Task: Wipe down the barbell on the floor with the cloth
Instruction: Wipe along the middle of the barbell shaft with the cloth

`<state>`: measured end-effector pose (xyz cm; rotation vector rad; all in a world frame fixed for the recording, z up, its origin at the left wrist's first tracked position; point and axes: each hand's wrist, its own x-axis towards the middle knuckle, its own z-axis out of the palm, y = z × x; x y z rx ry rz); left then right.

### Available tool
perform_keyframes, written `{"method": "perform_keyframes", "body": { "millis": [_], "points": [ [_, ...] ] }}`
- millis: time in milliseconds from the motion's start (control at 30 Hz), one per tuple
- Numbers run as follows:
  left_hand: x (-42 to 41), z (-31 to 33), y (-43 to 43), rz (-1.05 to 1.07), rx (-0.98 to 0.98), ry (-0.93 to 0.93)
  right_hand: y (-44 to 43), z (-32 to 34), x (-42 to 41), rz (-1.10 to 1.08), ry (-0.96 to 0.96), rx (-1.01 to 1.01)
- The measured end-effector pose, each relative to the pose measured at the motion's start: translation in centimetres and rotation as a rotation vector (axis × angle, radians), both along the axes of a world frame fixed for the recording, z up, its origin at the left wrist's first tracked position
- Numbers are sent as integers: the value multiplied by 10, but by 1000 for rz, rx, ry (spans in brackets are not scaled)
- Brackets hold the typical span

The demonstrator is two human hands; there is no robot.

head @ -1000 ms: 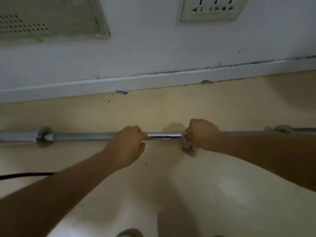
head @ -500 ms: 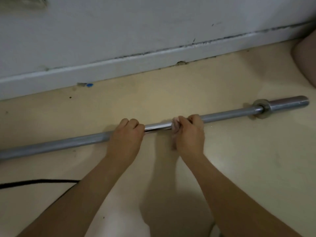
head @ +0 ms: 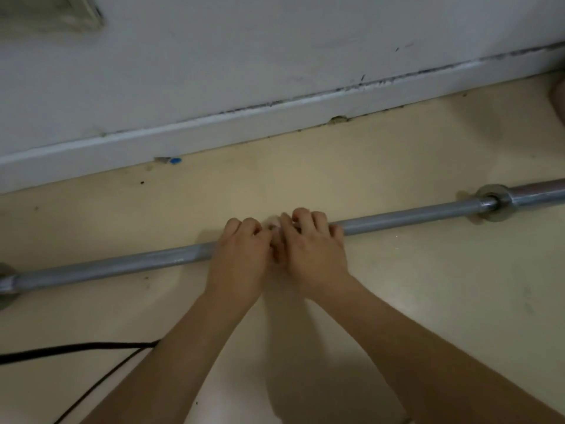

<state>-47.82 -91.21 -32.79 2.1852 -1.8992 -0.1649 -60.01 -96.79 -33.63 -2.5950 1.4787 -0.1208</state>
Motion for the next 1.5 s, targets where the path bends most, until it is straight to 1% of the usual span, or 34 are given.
{"method": "perform_keyframes", "body": {
  "millis": [33,100,133,200,267,300,400,467,500,567,633,667,767,833,867,933,1000,1033,1067,1100,1167,1233,1267,1333,1367,1433,1500],
  "points": [
    [2,0,1,-4,-4,8,2,0,3,93,10,-7],
    [11,-2,5,30,-7,47,-7,2,-9,170,-21,-63],
    [16,-5,8,53,-12,60,-13,1,-23,159,-34,-98],
    [21,-10,12,68,-21,50,-23,2,-47,30,-59,-126],
    [19,-11,11,58,-20,42,-24,-1,-42,-72,-50,-119],
    [17,-11,10,53,-19,49,-20,-4,-28,-65,-38,-116],
    [15,-11,12,33,-18,75,15,-8,20,65,-24,22],
    [15,-12,18,16,-9,84,23,-3,18,171,-1,14],
    [15,-12,21,13,-3,86,18,2,5,166,22,1],
    [14,-12,27,0,13,82,1,12,-23,8,116,18],
    [14,-13,30,-26,6,76,-6,13,-33,-137,123,4],
    [13,-13,30,-36,5,81,0,10,-27,-127,96,-13],
    [13,-10,31,-48,-40,68,37,-1,7,103,-13,-3],
    [13,-9,33,-62,-54,64,36,6,4,202,-12,-8],
    [14,-9,34,-56,-48,67,25,12,-7,186,39,-11],
    [17,-10,30,-49,-9,82,2,17,-34,22,157,-22],
    [18,-11,24,-33,38,83,-7,17,-50,-135,132,-63],
    [18,-9,20,-28,57,70,-5,15,-46,-145,89,-95],
    [17,-7,16,-21,74,53,1,12,-33,-105,44,-88],
    [17,-6,14,-12,79,38,11,6,-16,-40,-8,-35],
    [19,-1,9,17,69,72,26,1,12,44,-78,54],
    [23,2,8,26,97,118,16,4,14,111,-80,69],
    [26,3,12,31,83,102,7,5,3,111,-47,48],
    [36,1,24,75,41,65,-10,9,-25,2,35,-28],
    [42,-2,30,98,37,64,-14,11,-36,-45,53,-31],
    [50,-8,38,104,37,75,-7,14,-31,-92,21,47],
    [52,-9,35,82,13,78,11,15,11,-63,-104,206]
  ]
}}
